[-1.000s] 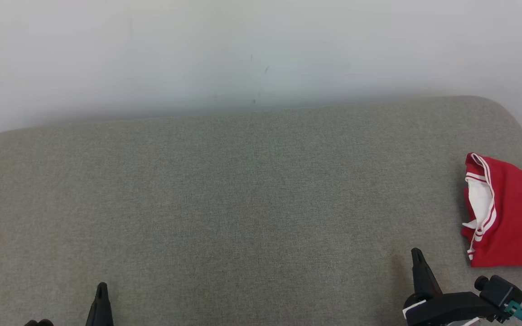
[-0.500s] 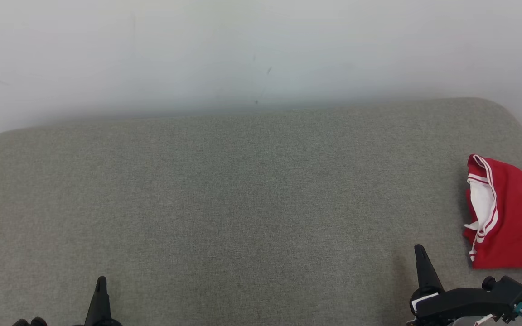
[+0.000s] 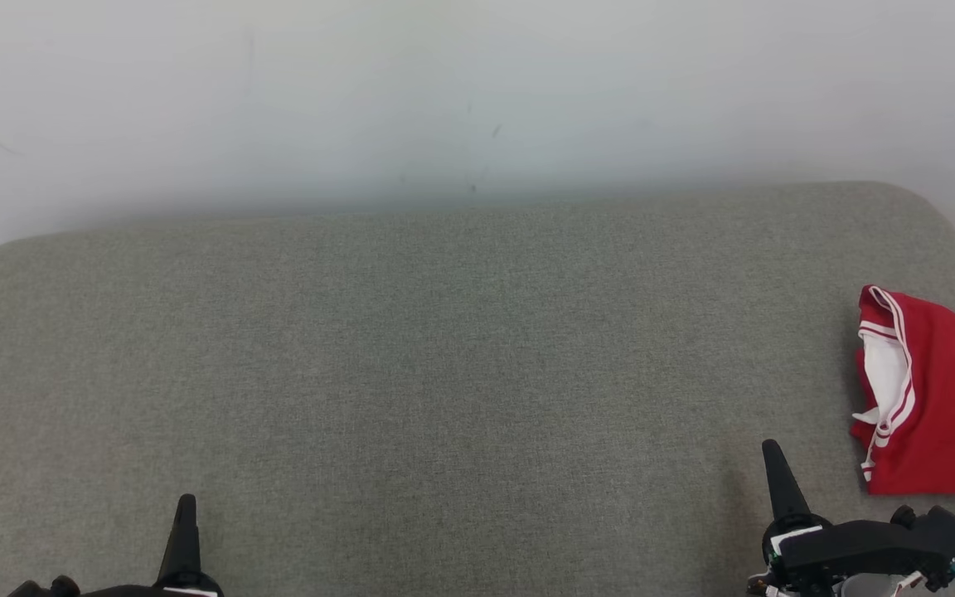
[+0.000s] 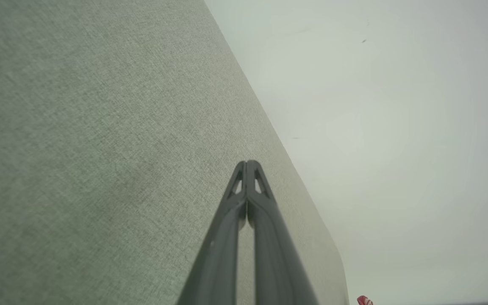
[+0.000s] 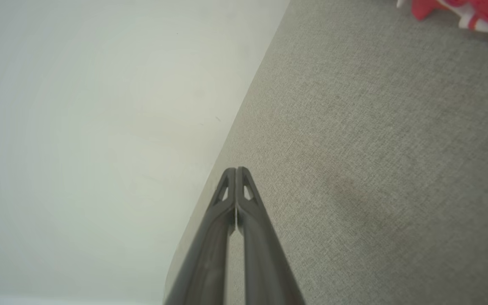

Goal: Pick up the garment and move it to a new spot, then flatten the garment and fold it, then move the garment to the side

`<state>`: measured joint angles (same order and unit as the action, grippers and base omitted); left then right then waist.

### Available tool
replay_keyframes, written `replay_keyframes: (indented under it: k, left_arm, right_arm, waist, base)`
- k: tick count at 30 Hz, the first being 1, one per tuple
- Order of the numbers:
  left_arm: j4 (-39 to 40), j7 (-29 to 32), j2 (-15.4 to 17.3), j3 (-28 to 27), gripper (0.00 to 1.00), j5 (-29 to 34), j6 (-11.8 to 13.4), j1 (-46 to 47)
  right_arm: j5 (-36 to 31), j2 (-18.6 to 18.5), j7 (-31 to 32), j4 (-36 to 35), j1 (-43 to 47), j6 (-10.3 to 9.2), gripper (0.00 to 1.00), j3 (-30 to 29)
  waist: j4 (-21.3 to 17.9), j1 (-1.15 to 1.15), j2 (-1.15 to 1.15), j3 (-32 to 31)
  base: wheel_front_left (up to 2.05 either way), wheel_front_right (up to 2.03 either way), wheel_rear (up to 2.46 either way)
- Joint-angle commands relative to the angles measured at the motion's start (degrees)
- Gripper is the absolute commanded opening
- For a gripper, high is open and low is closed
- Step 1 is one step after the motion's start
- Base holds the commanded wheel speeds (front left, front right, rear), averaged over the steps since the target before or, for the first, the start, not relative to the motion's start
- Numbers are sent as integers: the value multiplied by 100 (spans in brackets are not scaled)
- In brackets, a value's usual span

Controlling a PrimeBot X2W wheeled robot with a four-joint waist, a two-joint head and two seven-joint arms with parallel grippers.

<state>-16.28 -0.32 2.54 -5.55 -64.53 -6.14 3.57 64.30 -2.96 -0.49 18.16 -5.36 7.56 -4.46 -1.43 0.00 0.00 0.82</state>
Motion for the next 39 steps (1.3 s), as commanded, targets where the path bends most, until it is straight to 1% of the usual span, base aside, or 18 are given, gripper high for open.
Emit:
replay_keyframes:
  k: [1,21,39]
  left_arm:
    - [67,36,34,-21,0,-181,-40,99]
    - [141,309,39,-57,0,-1260,-86,176]
    - [190,508,43,-84,0,-2033,-113,251]
  right_arm:
    - [156,8,43,-75,-88,-8,0,-18]
    - [1249,11,317,-225,-92,-9,0,-100]
    - [2055,13,518,-335,-99,-11,0,-157]
  waist:
    - [4,0,0,-2]
    - [53,0,0,-24]
    - [95,0,0,-42]
  base:
    - [0,0,0]
    - [0,0,0]
    - [0,0,0]
